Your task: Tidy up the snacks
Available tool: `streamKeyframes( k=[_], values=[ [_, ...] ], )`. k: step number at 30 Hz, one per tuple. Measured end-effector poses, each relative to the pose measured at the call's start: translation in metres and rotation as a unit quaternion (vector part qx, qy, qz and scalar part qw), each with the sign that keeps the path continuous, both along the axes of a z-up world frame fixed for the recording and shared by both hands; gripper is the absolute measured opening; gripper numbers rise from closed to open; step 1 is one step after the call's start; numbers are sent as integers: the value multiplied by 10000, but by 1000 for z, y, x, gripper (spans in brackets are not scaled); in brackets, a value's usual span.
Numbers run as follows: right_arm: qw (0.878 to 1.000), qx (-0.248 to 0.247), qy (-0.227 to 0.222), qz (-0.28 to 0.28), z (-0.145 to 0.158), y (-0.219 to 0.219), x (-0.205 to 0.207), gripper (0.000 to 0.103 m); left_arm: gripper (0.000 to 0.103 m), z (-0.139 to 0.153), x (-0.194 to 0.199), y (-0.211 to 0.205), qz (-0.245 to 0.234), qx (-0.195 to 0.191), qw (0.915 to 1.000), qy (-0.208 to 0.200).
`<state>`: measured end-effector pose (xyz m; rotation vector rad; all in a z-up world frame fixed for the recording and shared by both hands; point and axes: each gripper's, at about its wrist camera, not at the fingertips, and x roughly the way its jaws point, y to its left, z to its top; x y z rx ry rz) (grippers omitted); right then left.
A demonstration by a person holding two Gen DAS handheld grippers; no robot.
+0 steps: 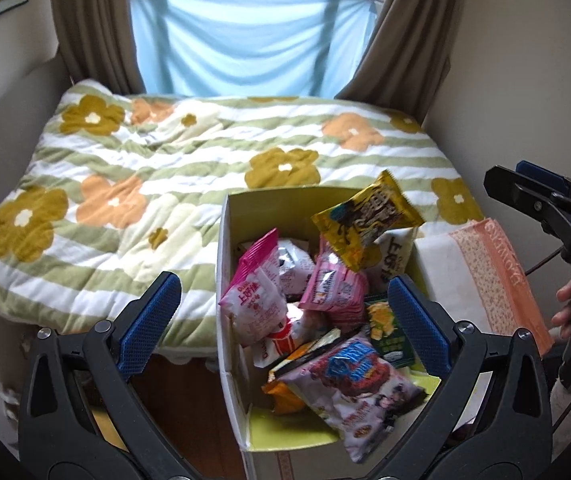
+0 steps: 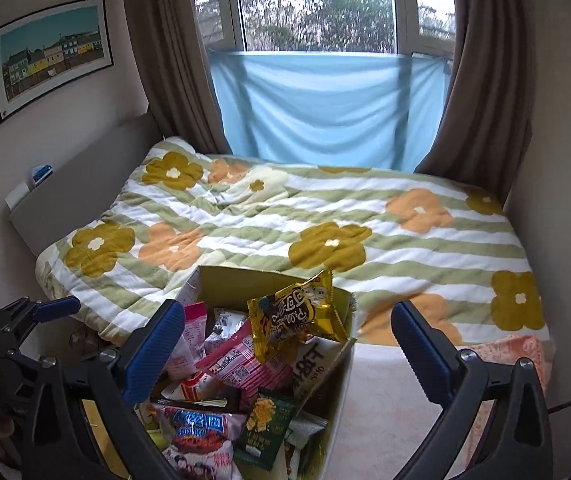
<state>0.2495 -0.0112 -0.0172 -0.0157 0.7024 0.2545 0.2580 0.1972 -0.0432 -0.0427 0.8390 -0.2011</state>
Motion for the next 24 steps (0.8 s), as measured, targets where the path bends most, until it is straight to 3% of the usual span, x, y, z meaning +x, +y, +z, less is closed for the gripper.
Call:
streamKeyframes(
  k=[6,11,17,24],
  values=[
    [9983,-75,-543,-217,41,-30,-69,103,103,44,-64,-22,117,55,9981,-605],
    [9948,-218,-806,-591,56,-64,-133,103,103,69,-132,-48,323,91,9931,-1128],
    [9893,-508,-865,-1060,48,-91,-205,103,103,72,-197,-75,379,176,9899,-1355],
    [9866,-317,-849,-1356,34,-108,-248,103,103,65,-245,-87,410,121,9889,-1425]
  ],
)
